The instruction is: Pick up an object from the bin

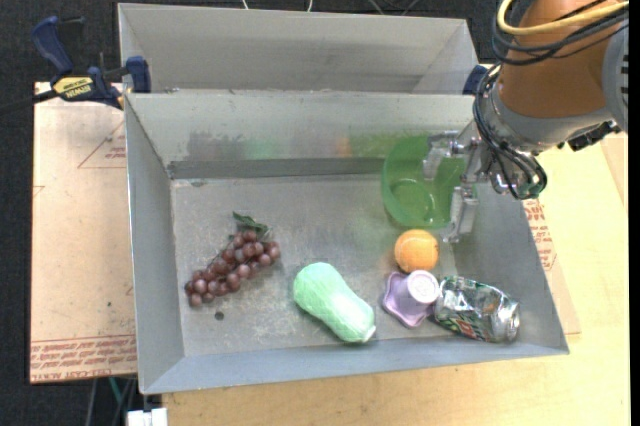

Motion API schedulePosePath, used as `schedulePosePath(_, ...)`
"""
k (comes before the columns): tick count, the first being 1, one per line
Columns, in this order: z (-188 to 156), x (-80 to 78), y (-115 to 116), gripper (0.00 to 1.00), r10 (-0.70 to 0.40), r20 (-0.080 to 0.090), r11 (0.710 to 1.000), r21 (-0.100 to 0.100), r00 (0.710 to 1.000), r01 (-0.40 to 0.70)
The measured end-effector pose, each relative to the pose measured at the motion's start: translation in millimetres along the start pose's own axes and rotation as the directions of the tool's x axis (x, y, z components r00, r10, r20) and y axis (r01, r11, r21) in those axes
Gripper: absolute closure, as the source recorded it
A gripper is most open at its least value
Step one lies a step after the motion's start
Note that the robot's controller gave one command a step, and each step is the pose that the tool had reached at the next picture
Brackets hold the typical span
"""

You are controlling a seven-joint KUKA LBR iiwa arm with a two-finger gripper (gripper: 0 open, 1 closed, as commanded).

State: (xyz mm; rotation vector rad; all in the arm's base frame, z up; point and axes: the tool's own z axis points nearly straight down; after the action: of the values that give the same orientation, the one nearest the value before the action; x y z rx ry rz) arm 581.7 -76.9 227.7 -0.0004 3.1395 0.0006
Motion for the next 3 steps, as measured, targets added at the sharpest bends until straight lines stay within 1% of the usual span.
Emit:
schedulePosePath(1, 130, -40.7, -59, 0.00, -0.008, 0.005, 1.000, 0.001, 1.000, 0.008)
schedulePosePath(2, 77, -0.7, -64, 0.00, 0.008, 0.013, 1.000, 0.000, 1.000, -0.008)
schedulePosePath(3, 129, -22.9, -28, 0.00, 0.210, 0.003, 0.978, -0.001, 0.978, -0.210)
